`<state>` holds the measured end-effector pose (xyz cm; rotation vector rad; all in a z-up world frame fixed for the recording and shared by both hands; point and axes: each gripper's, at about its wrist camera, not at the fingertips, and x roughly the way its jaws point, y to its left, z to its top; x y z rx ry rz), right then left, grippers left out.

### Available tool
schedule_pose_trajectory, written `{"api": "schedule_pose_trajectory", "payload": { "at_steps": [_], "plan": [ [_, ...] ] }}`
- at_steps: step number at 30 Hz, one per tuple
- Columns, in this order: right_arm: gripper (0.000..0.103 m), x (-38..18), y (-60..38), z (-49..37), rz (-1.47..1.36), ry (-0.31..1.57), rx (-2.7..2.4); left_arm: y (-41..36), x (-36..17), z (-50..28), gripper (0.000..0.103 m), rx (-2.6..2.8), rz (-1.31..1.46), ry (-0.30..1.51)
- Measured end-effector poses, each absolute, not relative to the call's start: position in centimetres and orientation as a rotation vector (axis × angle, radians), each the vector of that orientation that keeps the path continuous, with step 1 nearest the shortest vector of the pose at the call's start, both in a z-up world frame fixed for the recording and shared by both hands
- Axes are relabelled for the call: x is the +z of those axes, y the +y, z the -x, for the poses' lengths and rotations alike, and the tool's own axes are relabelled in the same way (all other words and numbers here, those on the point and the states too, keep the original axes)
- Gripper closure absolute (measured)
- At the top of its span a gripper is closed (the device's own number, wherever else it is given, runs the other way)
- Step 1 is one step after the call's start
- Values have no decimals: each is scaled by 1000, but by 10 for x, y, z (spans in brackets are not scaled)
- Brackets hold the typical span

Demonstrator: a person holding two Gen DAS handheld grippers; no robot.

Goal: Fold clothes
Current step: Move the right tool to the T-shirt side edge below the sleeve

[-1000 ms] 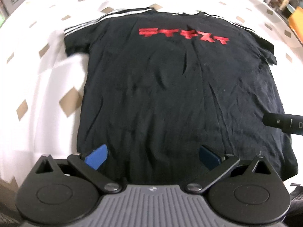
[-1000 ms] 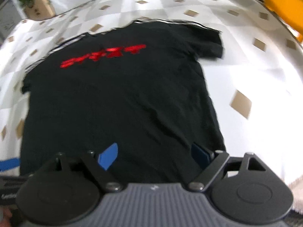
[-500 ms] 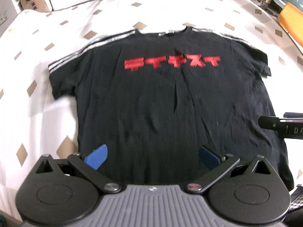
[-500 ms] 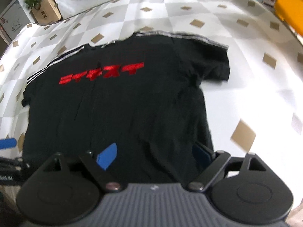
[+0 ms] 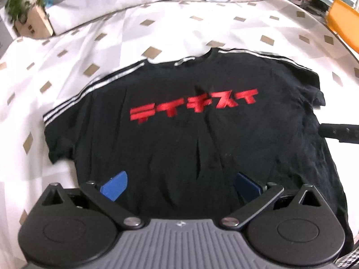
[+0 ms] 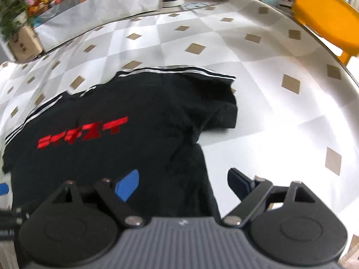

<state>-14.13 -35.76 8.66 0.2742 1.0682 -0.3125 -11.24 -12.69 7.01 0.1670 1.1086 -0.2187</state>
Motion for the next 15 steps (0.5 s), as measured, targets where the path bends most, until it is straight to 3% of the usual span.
{"api": "schedule_pose_trajectory", "payload": {
  "at_steps": [15],
  "plan": [
    [17,83,-362,119,-232,1005,-415,-111,80,96,0,-188,52,1105]
  ]
}}
